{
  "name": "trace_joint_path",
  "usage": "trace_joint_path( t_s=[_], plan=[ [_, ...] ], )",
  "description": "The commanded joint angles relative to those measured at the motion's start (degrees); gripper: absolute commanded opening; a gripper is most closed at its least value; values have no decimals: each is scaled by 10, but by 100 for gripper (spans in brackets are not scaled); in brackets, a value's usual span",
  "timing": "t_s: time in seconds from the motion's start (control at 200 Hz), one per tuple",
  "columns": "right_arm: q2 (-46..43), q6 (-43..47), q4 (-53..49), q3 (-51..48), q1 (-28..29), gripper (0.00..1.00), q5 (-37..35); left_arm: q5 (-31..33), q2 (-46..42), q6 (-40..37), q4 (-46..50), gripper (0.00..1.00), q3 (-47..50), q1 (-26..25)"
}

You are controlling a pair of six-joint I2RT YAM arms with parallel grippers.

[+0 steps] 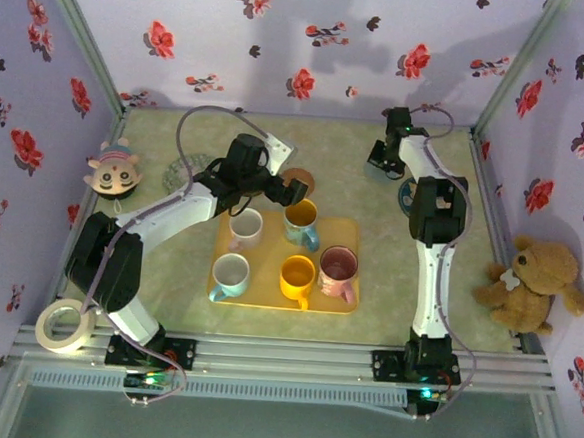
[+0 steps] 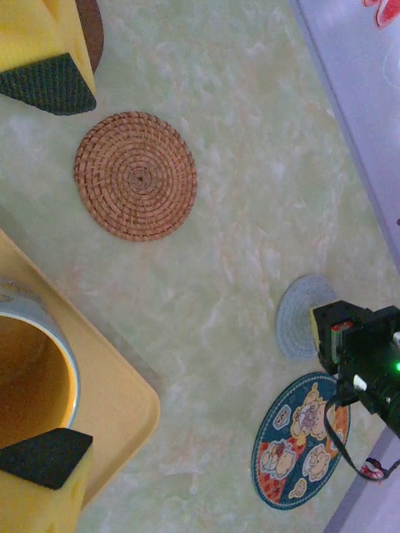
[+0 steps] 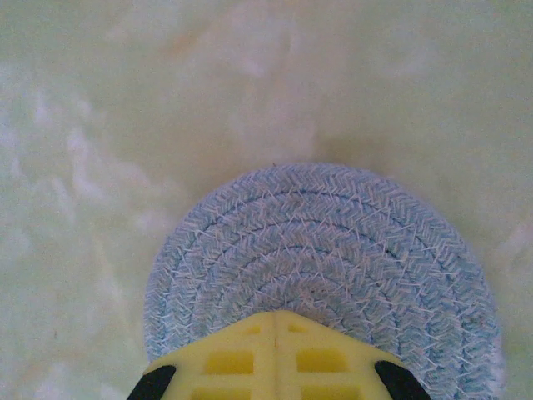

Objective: Place the cup by the coaster

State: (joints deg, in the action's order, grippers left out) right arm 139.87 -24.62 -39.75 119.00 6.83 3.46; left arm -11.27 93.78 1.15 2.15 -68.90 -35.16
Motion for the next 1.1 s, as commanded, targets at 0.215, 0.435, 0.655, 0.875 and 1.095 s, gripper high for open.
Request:
trace_joint_path(
  t_s=[0.215,0.435,0.655,0.875,1.095],
  plan=[
    [-63,13,-32,-115,25,0,49,16,-34,-8,16,100,0,-7],
    [-93,8,-12,-165,52,0,51,20,-43,-11,27,100,0,-8],
    [-89,4,-8,-165,78,0,56,27,-53,-11,34,100,3,-9],
    [-75,0,-16,-145,94,0,66,37,-67,-15,37,100,18,-9],
    [-68,-2,-21,-135,110,0,67,39,-71,-18,36,100,27,-9]
  ],
)
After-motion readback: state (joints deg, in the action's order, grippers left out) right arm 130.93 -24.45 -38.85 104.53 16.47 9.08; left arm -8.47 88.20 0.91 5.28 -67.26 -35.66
